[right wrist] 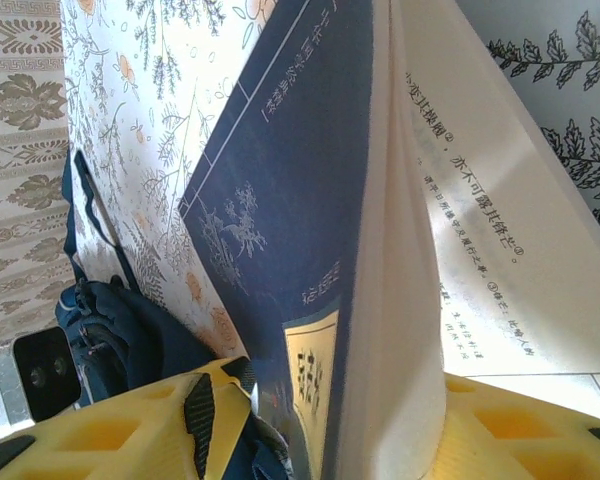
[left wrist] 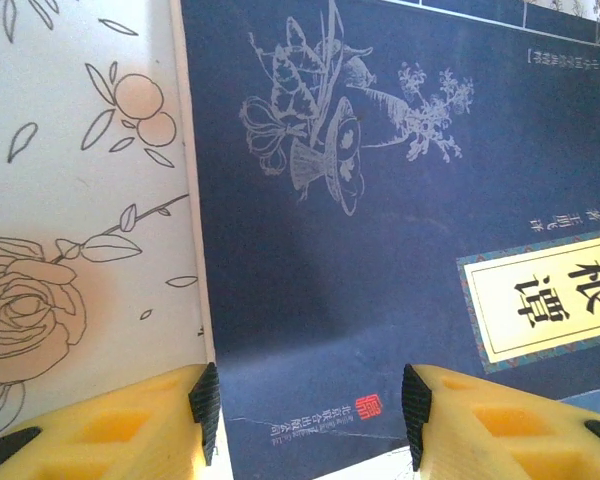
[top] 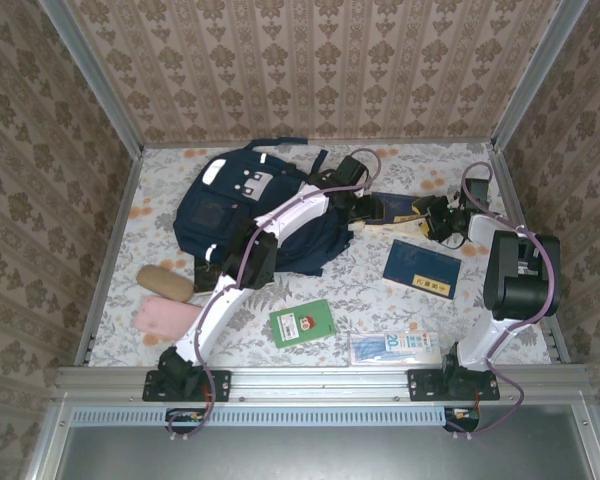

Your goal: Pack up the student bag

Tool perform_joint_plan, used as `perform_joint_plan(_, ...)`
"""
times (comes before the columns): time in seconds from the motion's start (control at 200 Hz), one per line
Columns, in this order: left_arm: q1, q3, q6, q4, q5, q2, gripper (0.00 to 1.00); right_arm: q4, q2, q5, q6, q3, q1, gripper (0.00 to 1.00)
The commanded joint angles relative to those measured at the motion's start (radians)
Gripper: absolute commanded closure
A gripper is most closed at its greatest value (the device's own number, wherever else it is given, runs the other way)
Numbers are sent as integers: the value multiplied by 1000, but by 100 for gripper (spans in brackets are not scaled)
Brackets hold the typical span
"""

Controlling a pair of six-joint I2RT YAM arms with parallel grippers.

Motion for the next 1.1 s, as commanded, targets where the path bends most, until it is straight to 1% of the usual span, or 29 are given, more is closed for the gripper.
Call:
perform_joint_plan(0.0,-12,16,11,-65,36,16,46,60,31,-49,15,-11,16,39)
perform_joint_plan(0.08,-14,16,9,-61,39,16,46,106,43,-51,43,-19,30,35)
perform_joint_plan(0.195,-15,13,4,-57,46,17,46,133,56,-27,62,-12,50,34)
perform_joint_plan(0.425,-21,1,3,-56,51,14,46,273,76,9,156,-43,76,39)
perform_joint_plan(0.505,-21,-2,1,-54,55,9,46,276,77,44,162,-44,86,41)
perform_joint_plan(0.59,-19,-11,2,-53,54,-4,46,272,82,72,161,-42,89,49)
perform_joint_plan(0.67,-10,-33,1,-46,54,-34,46,269,98,87,162,-37,89,65)
perform_joint_plan(0.69,-6,-44,1,-44,55,-44,46,268,102,89,160,-33,89,70)
perform_joint_plan(0.7,-4,-47,1,-43,55,-49,46,268,102,89,160,-32,88,71)
perform_joint_plan(0.72,-1,-59,0,-40,55,-62,45,267,108,90,159,-30,86,76)
perform_joint_plan(0.745,6,-73,-2,-36,55,-81,45,263,115,90,156,-26,87,80)
perform_joint_plan(0.805,22,-111,-3,-25,53,-129,43,262,126,90,152,-23,84,92)
perform_joint_plan(0.865,34,-143,6,-18,46,-183,42,267,128,86,147,-22,83,100)
perform_joint_plan(1.03,73,-212,20,-14,45,-329,34,268,91,66,121,-12,80,100)
perform_joint_plan(1.095,88,-242,25,-11,41,-381,31,282,70,23,120,1,79,100)
